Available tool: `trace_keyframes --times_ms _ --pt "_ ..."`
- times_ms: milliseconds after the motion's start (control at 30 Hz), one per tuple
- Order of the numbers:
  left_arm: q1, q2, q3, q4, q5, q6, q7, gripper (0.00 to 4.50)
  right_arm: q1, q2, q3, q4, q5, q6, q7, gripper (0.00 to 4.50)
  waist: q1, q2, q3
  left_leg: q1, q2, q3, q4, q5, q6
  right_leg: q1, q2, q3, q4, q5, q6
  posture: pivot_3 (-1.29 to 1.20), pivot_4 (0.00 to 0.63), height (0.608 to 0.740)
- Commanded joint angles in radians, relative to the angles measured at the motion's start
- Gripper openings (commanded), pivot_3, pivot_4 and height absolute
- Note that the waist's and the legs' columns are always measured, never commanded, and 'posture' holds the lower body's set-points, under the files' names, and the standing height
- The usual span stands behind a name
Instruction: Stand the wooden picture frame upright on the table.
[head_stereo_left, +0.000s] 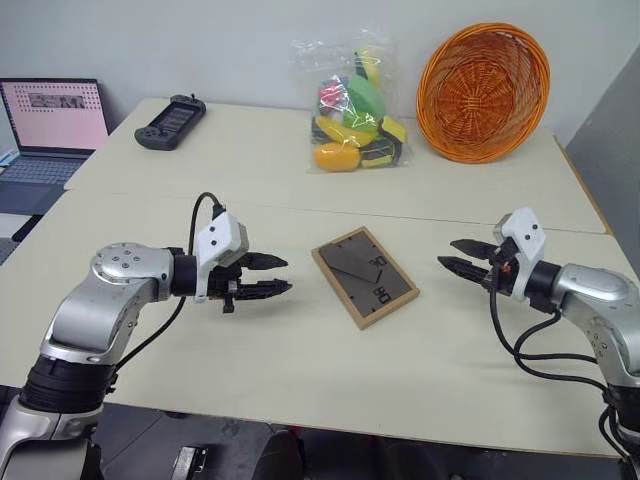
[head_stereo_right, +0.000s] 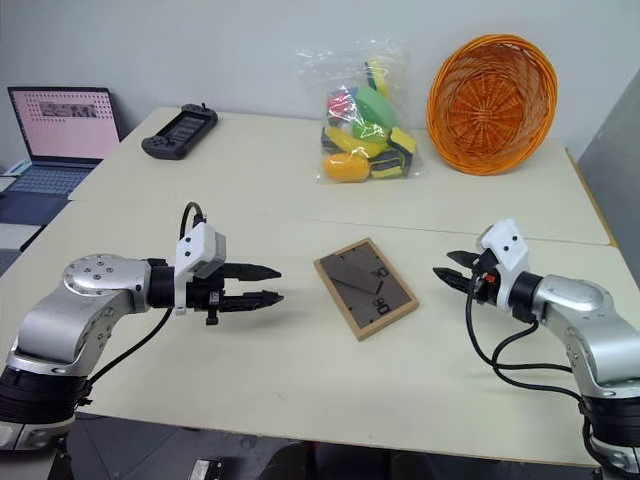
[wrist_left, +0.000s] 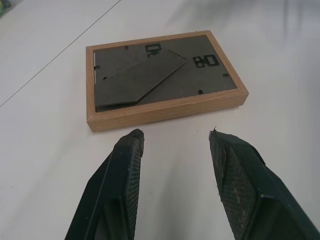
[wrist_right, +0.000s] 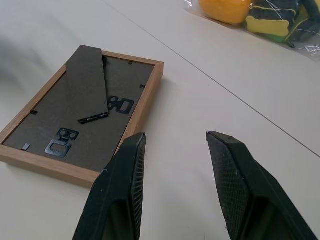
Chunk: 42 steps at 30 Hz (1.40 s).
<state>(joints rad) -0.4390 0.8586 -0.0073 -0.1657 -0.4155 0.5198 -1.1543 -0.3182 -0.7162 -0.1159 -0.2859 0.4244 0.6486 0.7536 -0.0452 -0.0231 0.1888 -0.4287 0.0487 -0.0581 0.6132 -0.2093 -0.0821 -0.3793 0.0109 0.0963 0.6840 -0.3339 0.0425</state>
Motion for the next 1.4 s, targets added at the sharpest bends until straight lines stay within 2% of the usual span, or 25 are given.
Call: trace_keyframes --times_ms 33,367,567,1033,1200,1400 --pt "-0.023 -0.008 0.026 -0.018 0.004 -0.016 0.033 2.24 -0.008 0.008 -0.037 -0.028 0.025 0.013 -0.023 2.02 0.0 0.0 0.0 0.0 0.0 0.0 0.0 0.0 0.0 0.0 0.0 0.0 0.0 0.0 0.0 0.0 0.15 0.74" --pt "-0.061 -0.036 0.026 0.01 -0.011 -0.014 0.058 2.24 -0.001 -0.015 -0.034 -0.037 0.025 0.016 -0.021 2.02 0.004 0.0 0.0 0.0 0.0 0.0 0.005 0.0 0.0 0.0 0.0 0.0 0.007 0.0 0.0 0.0 0.15 0.74" --pt "-0.044 -0.022 0.011 0.01 0.025 -0.04 0.064 2.24 0.008 -0.016 -0.023 -0.029 0.013 0.001 -0.028 2.02 0.004 0.0 0.0 0.0 0.0 -0.001 0.014 0.0 0.0 0.0 0.001 0.0 0.014 0.0 0.0 0.0 0.15 0.74" --pt "-0.04 -0.009 -0.001 -0.003 0.042 -0.016 0.064 2.24 0.004 -0.002 -0.007 -0.021 0.009 -0.009 -0.042 2.02 0.003 0.0 0.0 0.0 0.0 -0.001 0.014 0.0 0.001 0.0 0.001 0.0 0.014 0.001 0.002 0.0 0.15 0.74" --pt "-0.015 -0.036 -0.054 0.028 0.122 -0.085 0.09 2.24 -0.007 0.009 0.06 0.031 -0.092 -0.071 -0.08 2.02 0.003 0.0 0.0 0.0 0.0 -0.001 0.015 0.0 0.001 0.0 0.001 0.001 0.014 0.001 0.002 0.0 0.15 0.74" --pt "-0.013 -0.079 -0.123 0.09 0.199 -0.147 0.108 2.24 -0.031 0.057 0.091 0.04 -0.114 -0.085 -0.093 2.02 0.003 0.0 0.0 0.0 0.0 -0.001 0.015 0.0 0.001 0.0 0.001 0.001 0.015 0.001 0.002 0.0 0.15 0.74"
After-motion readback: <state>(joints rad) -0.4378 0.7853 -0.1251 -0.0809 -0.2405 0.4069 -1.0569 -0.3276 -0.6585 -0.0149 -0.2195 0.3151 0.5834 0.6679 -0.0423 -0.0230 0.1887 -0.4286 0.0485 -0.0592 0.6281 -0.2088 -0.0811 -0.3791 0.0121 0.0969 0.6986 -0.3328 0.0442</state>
